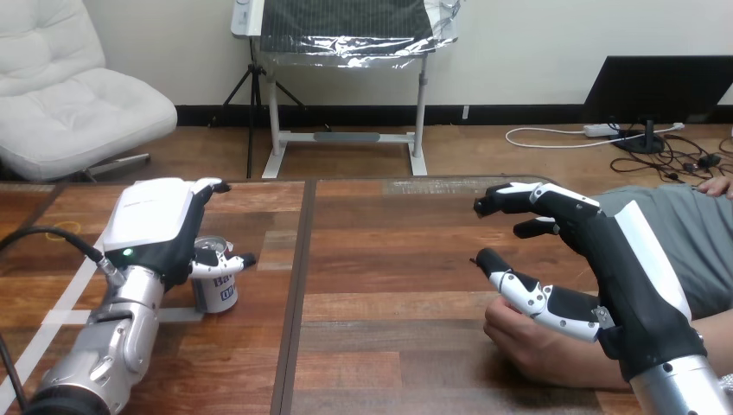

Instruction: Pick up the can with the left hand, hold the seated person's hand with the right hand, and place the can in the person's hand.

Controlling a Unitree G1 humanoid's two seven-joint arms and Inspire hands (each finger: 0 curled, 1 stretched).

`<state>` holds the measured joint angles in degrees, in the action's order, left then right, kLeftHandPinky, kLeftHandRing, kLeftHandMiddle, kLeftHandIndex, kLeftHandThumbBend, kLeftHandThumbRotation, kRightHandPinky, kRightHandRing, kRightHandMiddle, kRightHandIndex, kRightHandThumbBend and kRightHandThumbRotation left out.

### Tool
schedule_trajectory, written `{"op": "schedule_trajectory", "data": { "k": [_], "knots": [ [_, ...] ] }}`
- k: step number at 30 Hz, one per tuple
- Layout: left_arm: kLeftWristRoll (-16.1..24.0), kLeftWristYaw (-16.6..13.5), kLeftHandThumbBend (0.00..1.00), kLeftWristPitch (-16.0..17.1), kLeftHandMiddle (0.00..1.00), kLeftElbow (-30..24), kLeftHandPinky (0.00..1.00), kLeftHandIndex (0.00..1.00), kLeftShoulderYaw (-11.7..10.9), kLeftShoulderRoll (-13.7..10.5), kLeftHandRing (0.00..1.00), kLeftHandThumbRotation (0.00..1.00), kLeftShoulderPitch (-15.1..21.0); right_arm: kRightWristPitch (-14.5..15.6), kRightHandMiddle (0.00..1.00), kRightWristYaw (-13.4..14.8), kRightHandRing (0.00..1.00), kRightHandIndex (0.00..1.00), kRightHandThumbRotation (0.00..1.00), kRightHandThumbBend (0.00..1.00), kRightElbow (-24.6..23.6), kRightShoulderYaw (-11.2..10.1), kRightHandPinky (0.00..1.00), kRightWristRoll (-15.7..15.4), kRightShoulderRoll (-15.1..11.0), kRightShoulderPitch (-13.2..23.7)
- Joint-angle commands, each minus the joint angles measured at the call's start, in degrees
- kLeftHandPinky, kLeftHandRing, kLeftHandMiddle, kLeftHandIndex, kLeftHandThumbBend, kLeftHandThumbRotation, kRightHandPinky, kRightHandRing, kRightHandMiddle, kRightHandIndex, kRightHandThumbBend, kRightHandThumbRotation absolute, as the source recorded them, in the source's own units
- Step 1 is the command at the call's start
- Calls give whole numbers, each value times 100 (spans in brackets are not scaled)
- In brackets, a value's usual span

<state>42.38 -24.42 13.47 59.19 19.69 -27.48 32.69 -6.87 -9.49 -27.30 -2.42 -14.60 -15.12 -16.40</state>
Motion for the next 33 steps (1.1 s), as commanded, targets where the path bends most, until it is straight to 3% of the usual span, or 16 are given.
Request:
{"op": "schedule_trajectory", "data": {
  "k": [1,16,33],
  "knots": [
    [-185,127,85,-25,82,43,74,81,-49,91,79,41,521,-11,78,-5,79,65,0,48,-242,-83,70,-39,-108,325],
    [-630,487,88,-48,81,155,71,80,-161,165,78,42,489,34,77,-16,79,64,0,49,-282,-103,70,-59,-210,324],
    [-961,636,90,-89,81,454,71,80,-173,245,78,46,511,93,77,-79,79,64,0,49,-333,-153,70,-71,-272,336]
  ]
}}
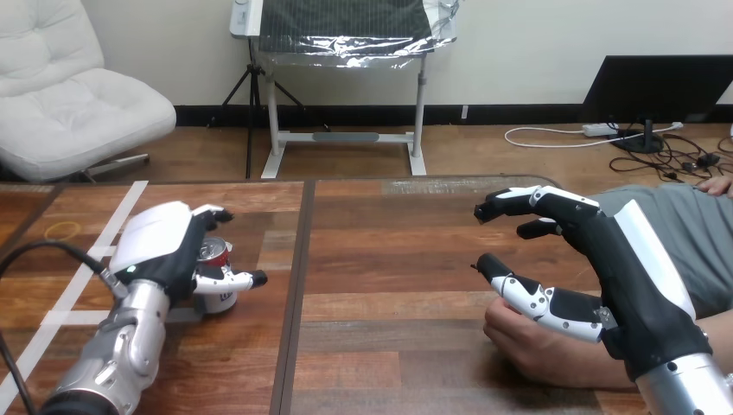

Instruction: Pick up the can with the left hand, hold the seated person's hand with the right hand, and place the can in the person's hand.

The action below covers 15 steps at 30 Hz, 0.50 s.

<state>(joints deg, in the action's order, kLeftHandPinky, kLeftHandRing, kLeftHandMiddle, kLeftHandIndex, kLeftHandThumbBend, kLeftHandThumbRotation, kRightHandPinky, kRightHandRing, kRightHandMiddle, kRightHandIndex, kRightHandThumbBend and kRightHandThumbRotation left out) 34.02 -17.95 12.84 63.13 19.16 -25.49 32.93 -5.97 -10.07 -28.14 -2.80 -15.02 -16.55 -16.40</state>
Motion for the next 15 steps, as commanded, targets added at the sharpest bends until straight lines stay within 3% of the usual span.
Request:
{"op": "schedule_trajectory", "data": {
  "k": [1,15],
  "knots": [
    [-139,-10,90,-17,81,76,71,80,-123,49,79,46,484,9,77,-25,79,64,0,49,-252,-117,70,-28,-134,338],
    [-241,77,90,-96,82,133,71,81,-56,72,79,47,474,-17,76,-69,79,63,0,49,-252,-139,70,-31,-246,370]
  ]
}}
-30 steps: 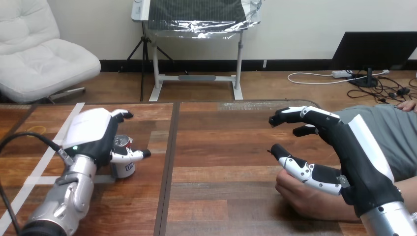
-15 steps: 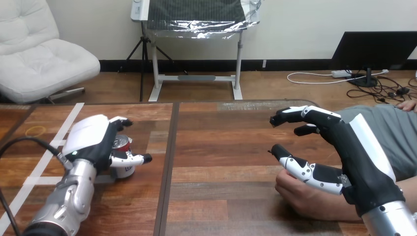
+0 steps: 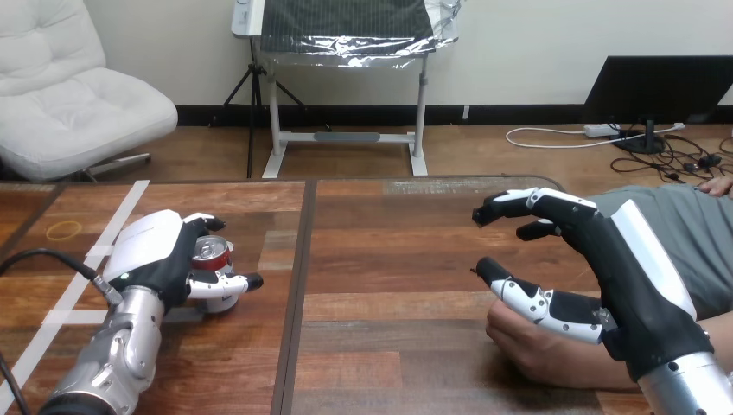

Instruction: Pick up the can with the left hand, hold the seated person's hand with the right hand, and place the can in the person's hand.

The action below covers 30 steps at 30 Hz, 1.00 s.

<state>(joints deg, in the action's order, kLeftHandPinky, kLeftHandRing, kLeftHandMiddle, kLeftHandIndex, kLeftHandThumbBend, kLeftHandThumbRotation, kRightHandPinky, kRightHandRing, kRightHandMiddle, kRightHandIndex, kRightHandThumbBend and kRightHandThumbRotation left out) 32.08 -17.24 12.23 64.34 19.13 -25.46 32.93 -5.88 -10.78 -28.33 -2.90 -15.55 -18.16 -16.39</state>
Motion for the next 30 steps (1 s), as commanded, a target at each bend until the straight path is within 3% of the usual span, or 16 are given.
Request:
{"op": "schedule_trajectory", "data": {
  "k": [1,18,30],
  "knots": [
    [-45,2,90,-39,82,18,72,81,-51,71,79,47,473,-20,76,-2,79,63,0,49,-235,-131,70,36,-88,372],
    [55,-71,89,-91,81,86,71,80,28,65,78,47,453,46,75,-27,79,63,0,50,-290,-157,70,-17,-117,383],
    [43,-140,83,-53,80,144,70,79,10,68,77,40,427,76,75,-35,79,62,0,50,-305,-147,70,-14,-134,396]
  ]
}}
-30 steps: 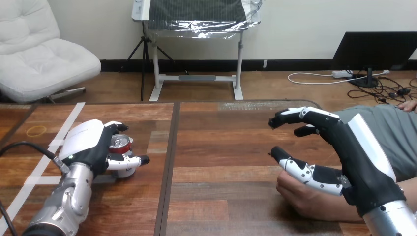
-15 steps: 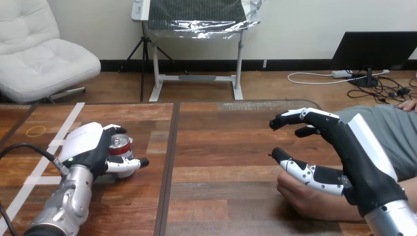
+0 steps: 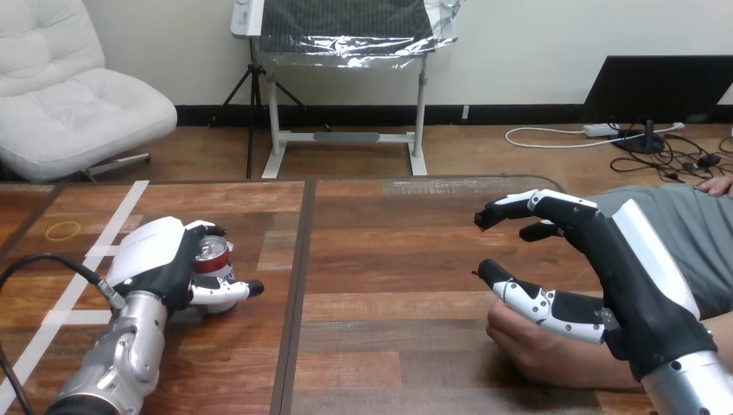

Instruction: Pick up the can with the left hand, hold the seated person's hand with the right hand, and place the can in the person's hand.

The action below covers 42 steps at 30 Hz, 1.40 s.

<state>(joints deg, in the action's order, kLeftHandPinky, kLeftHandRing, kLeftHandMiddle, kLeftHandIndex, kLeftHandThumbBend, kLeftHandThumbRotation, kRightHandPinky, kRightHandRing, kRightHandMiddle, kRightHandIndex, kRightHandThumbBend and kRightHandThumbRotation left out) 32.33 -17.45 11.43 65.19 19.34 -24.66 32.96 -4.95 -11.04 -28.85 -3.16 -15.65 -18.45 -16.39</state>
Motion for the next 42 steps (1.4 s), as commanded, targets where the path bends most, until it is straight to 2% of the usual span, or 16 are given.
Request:
{"op": "schedule_trajectory", "data": {
  "k": [1,15,27,35,42],
  "knots": [
    [17,-115,82,25,80,65,70,79,-12,-11,77,40,426,-14,75,-9,79,62,0,50,-253,-120,70,-5,-107,396],
    [-147,-144,74,246,77,49,68,76,-141,-38,74,26,375,46,74,-10,79,62,0,51,-286,-108,70,-2,-90,398],
    [-183,-277,72,330,70,75,59,69,-178,-48,65,5,378,53,74,1,79,62,0,51,-293,-101,71,-57,-105,404],
    [-300,-342,71,470,61,114,50,62,-229,-50,56,1,365,45,73,-4,79,62,0,51,-290,-95,71,-72,-107,408],
    [-297,-413,69,607,57,108,47,58,-231,-80,52,0,335,62,73,-20,79,62,0,51,-294,-94,71,-61,-107,410]
  ]
}}
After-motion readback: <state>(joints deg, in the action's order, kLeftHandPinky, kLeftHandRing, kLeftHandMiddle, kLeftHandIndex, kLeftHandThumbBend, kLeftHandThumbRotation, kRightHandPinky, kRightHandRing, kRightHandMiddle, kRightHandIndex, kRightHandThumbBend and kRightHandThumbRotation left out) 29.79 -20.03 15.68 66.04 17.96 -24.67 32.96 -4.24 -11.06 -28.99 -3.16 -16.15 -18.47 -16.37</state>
